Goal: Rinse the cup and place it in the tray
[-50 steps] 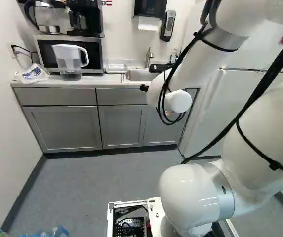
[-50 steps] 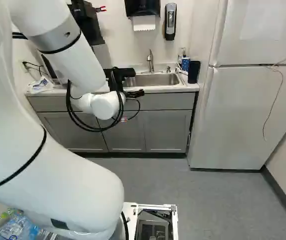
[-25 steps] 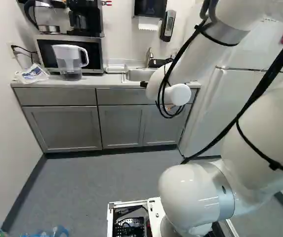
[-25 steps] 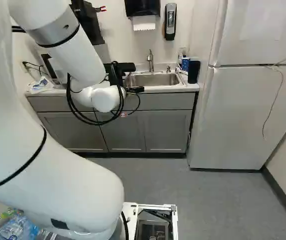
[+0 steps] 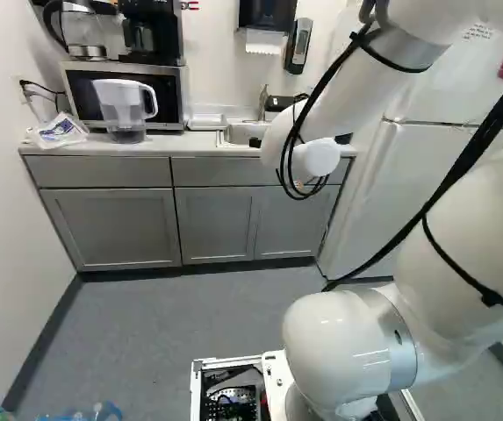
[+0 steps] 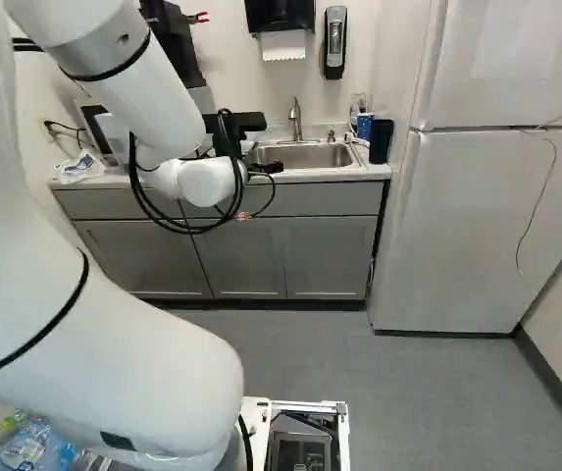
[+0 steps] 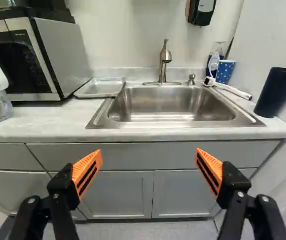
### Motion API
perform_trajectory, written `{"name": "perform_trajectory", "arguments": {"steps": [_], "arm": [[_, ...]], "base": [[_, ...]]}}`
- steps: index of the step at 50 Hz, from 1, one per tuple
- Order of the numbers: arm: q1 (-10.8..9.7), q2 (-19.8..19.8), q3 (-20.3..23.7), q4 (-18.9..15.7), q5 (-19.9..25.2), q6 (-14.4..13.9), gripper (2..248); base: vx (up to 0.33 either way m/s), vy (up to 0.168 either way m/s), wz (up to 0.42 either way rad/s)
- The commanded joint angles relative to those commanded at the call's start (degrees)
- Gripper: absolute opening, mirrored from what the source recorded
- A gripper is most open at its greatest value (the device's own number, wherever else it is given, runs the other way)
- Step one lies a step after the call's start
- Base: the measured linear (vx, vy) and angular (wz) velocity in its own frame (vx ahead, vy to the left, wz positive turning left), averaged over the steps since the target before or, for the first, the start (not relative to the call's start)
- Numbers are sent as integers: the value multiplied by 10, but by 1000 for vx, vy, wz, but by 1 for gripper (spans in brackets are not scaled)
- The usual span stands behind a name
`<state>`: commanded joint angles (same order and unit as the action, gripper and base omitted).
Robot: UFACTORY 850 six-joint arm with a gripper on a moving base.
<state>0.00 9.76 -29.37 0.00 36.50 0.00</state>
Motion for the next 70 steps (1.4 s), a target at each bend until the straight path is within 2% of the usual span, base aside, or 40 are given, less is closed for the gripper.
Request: {"name": "perform_trajectory", "arguments": {"steps": [70], "arm": [[0, 9, -80, 0, -98, 0, 247]], "base": [[0, 0, 0]]}}
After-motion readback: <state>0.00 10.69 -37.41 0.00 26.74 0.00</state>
